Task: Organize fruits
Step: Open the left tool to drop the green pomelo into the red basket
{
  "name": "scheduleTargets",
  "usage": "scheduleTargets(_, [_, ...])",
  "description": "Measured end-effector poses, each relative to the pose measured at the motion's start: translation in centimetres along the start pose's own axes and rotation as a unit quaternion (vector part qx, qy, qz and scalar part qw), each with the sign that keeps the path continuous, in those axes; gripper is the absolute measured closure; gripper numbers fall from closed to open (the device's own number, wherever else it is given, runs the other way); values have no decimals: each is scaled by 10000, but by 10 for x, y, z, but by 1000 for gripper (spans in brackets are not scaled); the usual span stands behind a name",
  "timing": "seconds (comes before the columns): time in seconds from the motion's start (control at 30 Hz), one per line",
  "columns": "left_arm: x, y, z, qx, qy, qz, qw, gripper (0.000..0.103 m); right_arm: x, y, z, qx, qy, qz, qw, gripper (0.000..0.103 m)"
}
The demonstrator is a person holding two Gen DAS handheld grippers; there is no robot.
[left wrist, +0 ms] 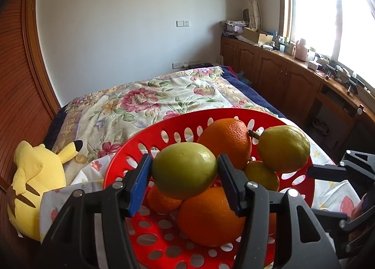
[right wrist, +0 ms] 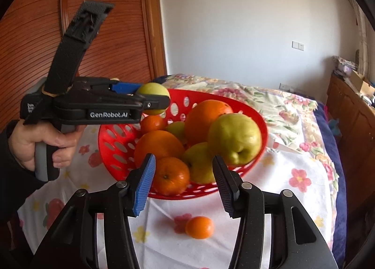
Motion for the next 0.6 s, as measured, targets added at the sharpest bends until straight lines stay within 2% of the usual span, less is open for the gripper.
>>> scheduleTargets(0.43, [9,2,3,-6,142,18,9999,47,13,-10,-7,13,143,-130,9998,51])
scheduleTargets(0.6, [7,-12,5,161,95,79,9998,46,14,-14,-6,30,169,-163,9997,51])
Point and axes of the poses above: each gripper's, at about its wrist camera, not at the fingertips, and y roughly the way its jaws point, x to its right, z to its top, the point moved 7 cm from there along y, roughly the way its jaws point, and after that the axes turned 2 degrees about -x, right-handed, at the moved point
